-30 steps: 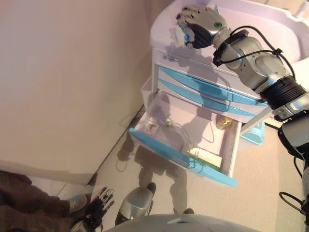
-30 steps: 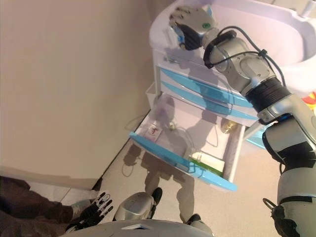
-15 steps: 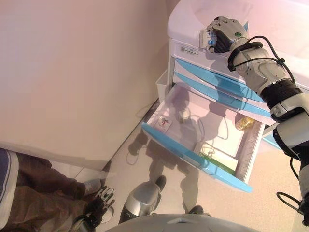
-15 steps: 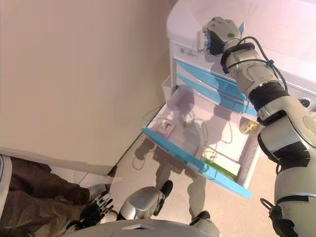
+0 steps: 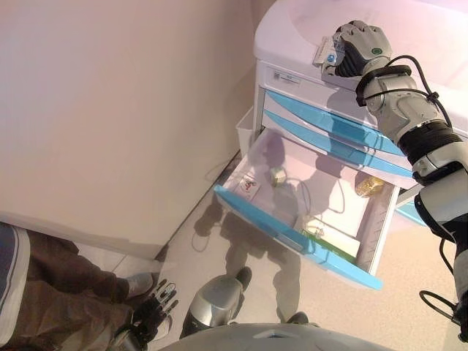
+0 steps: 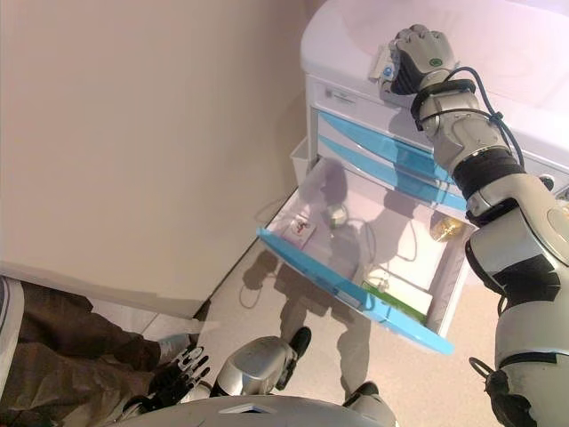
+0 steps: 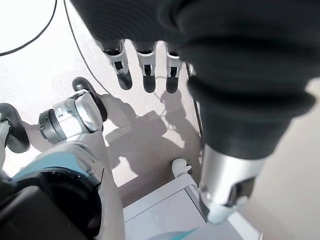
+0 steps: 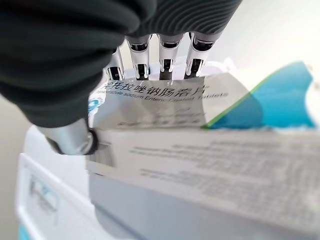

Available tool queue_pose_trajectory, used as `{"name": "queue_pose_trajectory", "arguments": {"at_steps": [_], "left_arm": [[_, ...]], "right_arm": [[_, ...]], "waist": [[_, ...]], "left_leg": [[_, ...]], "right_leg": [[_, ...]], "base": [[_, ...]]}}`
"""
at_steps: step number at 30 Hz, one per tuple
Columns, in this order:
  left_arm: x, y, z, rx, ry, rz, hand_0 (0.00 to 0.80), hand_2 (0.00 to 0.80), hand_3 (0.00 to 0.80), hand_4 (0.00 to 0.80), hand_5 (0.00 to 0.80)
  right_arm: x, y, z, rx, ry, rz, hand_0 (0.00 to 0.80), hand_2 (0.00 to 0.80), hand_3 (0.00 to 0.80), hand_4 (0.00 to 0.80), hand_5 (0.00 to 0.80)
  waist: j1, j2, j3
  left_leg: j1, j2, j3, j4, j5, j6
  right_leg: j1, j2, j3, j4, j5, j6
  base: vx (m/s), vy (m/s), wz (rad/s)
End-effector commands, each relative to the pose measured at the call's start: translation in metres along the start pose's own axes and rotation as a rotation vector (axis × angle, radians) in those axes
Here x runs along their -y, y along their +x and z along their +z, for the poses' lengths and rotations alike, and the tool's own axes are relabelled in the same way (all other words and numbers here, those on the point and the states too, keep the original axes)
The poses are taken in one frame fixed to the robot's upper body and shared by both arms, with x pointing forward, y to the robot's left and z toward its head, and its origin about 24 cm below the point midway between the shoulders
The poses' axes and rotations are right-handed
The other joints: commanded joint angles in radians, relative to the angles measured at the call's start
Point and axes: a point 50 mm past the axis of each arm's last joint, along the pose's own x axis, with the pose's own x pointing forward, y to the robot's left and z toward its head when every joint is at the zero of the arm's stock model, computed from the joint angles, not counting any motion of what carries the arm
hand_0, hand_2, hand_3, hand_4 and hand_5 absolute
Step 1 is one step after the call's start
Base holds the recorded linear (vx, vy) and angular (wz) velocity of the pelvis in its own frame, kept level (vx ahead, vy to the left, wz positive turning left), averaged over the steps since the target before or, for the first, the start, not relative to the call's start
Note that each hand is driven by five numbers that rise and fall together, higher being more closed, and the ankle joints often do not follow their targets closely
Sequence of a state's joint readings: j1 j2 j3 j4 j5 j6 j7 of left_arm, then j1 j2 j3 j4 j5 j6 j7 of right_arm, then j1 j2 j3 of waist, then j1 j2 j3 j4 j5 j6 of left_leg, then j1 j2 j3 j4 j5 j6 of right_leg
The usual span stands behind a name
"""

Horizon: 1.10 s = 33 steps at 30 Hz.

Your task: Open the drawer and pick up the medicine

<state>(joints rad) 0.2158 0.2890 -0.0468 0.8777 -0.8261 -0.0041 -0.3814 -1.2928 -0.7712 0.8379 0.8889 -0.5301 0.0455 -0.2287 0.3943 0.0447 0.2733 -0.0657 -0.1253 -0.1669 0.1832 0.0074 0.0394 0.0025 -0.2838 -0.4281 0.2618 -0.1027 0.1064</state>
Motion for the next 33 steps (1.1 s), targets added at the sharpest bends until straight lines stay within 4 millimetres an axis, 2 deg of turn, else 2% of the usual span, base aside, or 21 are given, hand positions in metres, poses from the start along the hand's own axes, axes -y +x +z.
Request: {"name": "queue_pose_trajectory", "arguments": {"at_steps": [1,6,7,8,9,17,25,30,33], "left_arm": [[-0.018,-0.012,0.004,0.016,0.033,0.028,0.0,0.0,0.0,0.0,0.0],[-0.021,-0.013,0.003,0.021,0.035,0.038,0.0,0.0,0.0,0.0,0.0],[-0.021,-0.014,0.002,0.021,0.034,0.04,0.0,0.0,0.0,0.0,0.0],[-0.022,-0.014,0.001,0.02,0.036,0.042,0.0,0.0,0.0,0.0,0.0],[-0.022,-0.014,0.001,0.019,0.037,0.044,0.0,0.0,0.0,0.0,0.0],[-0.025,-0.018,-0.003,0.006,0.052,0.052,0.0,0.0,0.0,0.0,0.0],[-0.025,-0.019,-0.001,0.016,0.053,0.03,0.0,0.0,0.0,0.0,0.0],[-0.022,-0.018,0.003,0.025,0.066,0.012,0.0,0.0,0.0,0.0,0.0],[-0.02,-0.017,0.005,0.041,0.08,0.0,0.0,0.0,0.0,0.0,0.0]], "right_arm": [[0.061,0.003,-0.051,-0.168,-0.157,-0.173,0.8,0.8,0.8,0.8,0.8],[0.077,0.003,-0.052,-0.17,-0.203,-0.238,0.8,0.8,0.8,0.8,0.8],[0.08,0.002,-0.052,-0.173,-0.217,-0.259,0.75,0.75,0.75,0.75,0.75],[0.084,0.002,-0.053,-0.179,-0.236,-0.282,0.06,0.06,0.06,0.06,0.06],[0.087,0.002,-0.053,-0.179,-0.261,-0.29,0.0,0.0,0.0,0.0,0.0],[0.12,0.0,-0.051,-0.178,-0.486,-0.418,0.0,0.0,0.0,0.0,0.0],[0.124,0.001,-0.031,-0.05,-0.428,-0.425,0.0,0.0,0.0,0.0,0.0],[0.134,-0.002,0.003,0.117,-0.298,-0.532,0.0,0.0,0.0,0.0,0.0],[0.136,-0.017,0.034,0.255,-0.127,-0.521,0.0,0.0,0.0,0.0,0.0]], "waist": [[-0.006,-0.004,-0.009],[-0.01,-0.012,-0.019],[-0.01,-0.013,-0.02],[-0.01,-0.014,-0.022],[-0.01,-0.016,-0.026],[-0.005,-0.031,-0.047],[-0.009,-0.039,-0.06],[-0.025,-0.04,-0.063],[-0.055,-0.039,-0.062]], "left_leg": [[0.008,-0.013,-0.028,-0.02,-0.083,-0.004],[0.013,-0.012,-0.025,-0.023,-0.086,-0.003],[0.014,-0.012,-0.024,-0.024,-0.086,-0.003],[0.015,-0.011,-0.023,-0.026,-0.086,-0.003],[0.016,-0.011,-0.022,-0.027,-0.086,-0.003],[0.018,-0.01,-0.02,-0.034,-0.084,-0.001],[0.016,-0.008,-0.008,-0.037,-0.085,0.0],[0.022,0.001,0.01,-0.037,-0.089,-0.004],[0.023,0.011,0.034,-0.038,-0.093,-0.007]], "right_leg": [[0.056,0.037,0.01,0.098,-0.075,-0.039],[0.058,0.037,0.013,0.094,-0.073,-0.037],[0.059,0.037,0.013,0.093,-0.073,-0.037],[0.06,0.037,0.012,0.091,-0.072,-0.036],[0.062,0.038,0.011,0.088,-0.071,-0.035],[0.068,0.041,0.007,0.077,-0.063,-0.029],[0.07,0.044,0.011,0.066,-0.055,-0.025],[0.063,0.043,0.014,0.066,-0.059,-0.021],[0.05,0.046,0.031,0.059,-0.056,-0.015]], "base": [[0.024,-0.03,-0.03],[0.021,-0.026,-0.06],[0.014,-0.021,-0.06],[0.016,-0.021,-0.04],[0.023,-0.022,-0.04],[0.014,-0.013,-0.03],[-0.008,-0.008,-0.02],[-0.034,-0.046,-0.08],[-0.079,-0.067,-0.09]]}}
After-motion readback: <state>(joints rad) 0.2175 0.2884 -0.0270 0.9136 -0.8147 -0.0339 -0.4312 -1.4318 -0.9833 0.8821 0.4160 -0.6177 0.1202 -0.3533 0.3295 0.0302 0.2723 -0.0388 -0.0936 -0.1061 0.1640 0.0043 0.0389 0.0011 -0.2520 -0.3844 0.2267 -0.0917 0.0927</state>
